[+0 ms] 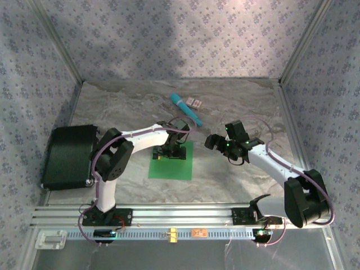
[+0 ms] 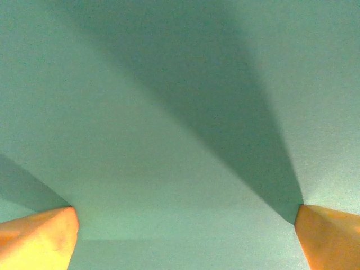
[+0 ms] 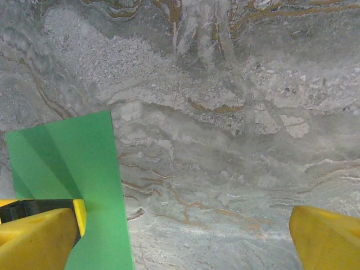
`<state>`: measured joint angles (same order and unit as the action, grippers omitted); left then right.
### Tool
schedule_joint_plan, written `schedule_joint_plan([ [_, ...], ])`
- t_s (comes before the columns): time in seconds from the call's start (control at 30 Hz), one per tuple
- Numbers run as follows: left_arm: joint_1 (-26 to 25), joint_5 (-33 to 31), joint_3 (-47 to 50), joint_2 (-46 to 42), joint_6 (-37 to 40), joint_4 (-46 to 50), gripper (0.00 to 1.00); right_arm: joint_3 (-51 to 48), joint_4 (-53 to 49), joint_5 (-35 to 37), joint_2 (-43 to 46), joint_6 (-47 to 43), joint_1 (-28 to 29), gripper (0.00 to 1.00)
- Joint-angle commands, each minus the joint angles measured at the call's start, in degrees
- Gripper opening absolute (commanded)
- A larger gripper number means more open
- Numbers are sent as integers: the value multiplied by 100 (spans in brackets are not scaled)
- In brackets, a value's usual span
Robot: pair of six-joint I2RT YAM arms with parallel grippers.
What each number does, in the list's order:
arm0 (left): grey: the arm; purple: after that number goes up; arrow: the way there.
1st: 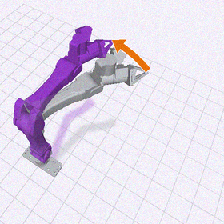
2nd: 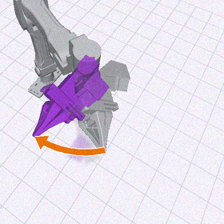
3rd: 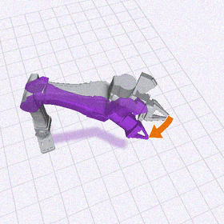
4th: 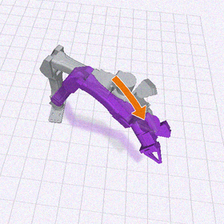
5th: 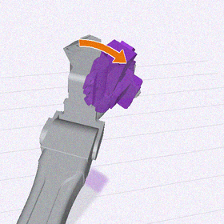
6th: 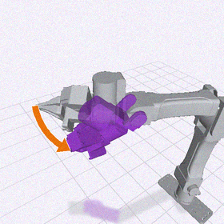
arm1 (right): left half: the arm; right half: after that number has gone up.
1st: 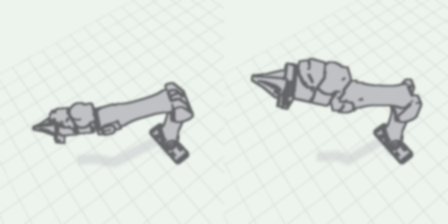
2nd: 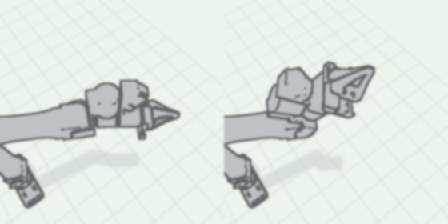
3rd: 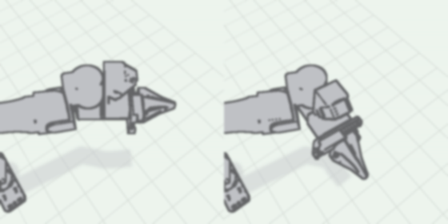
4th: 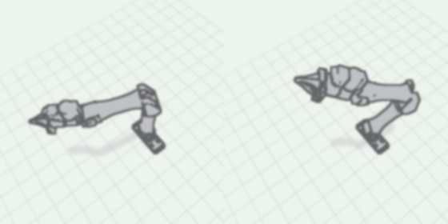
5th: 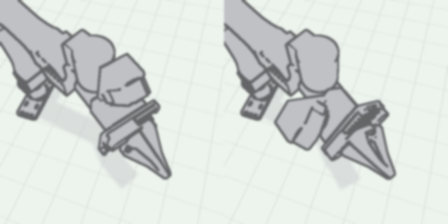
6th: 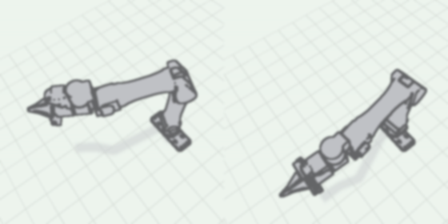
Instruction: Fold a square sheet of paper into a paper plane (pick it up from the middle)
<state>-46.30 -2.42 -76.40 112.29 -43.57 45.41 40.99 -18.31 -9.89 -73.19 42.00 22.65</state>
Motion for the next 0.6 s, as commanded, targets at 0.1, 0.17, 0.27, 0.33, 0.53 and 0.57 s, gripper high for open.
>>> schedule_joint_plan([
  [0.1,-44,88,254,469,-5,-33,98,196,-176,13,-93,-51,37,99],
  [0.17,-43,72,250,493,-2,-23,98,198,-176,13,-121,-43,46,99],
  [0.27,-45,68,248,530,15,-17,98,205,-172,13,-148,-30,46,99],
  [0.33,-45,66,264,540,0,-30,98,216,-172,22,-153,-34,53,99],
  [0.53,-54,6,231,509,11,-14,97,284,-206,58,-169,-60,47,99],
  [0.57,-51,-4,231,505,1,-6,96,289,-207,62,-176,-64,50,99],
])
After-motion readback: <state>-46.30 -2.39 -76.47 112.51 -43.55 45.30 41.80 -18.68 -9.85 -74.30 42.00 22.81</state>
